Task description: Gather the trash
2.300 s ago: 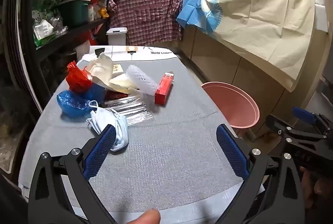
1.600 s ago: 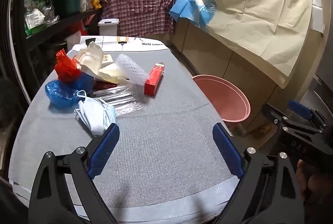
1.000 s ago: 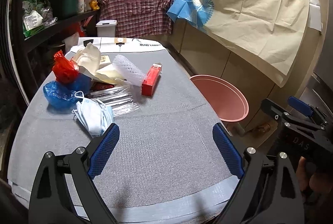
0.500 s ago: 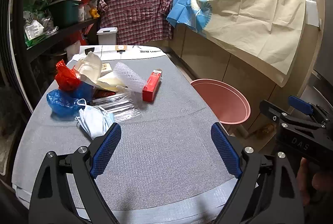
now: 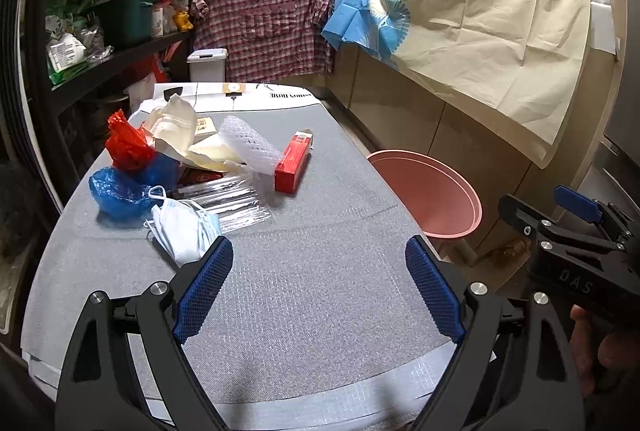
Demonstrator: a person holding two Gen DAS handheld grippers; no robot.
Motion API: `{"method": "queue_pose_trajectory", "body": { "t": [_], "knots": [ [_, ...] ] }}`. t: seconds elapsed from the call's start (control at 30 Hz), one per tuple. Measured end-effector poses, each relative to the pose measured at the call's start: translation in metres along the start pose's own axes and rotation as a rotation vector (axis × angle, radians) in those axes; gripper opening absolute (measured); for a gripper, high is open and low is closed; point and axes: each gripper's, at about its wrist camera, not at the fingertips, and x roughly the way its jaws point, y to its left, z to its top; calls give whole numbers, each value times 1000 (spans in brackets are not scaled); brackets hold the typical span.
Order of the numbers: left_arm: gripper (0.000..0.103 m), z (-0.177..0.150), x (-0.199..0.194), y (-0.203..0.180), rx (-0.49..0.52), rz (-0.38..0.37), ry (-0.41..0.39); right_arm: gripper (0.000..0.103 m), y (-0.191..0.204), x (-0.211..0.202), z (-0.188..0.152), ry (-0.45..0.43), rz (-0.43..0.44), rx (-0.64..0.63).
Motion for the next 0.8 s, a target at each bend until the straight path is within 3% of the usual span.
{"method": "queue_pose_trajectory", "body": {
  "t": [0.4,0.63,0.8],
  "knots": [
    [84,0,-3,4,-41,6,8,87,0,-6,0,-16,26,10],
    [80,-1,-3,11,-49,49,-8,83,8,-6,1,-44,45,6],
    [70,-4,6,24,-93,114,-5,77,6,2,7,-20,151,82]
  ]
}}
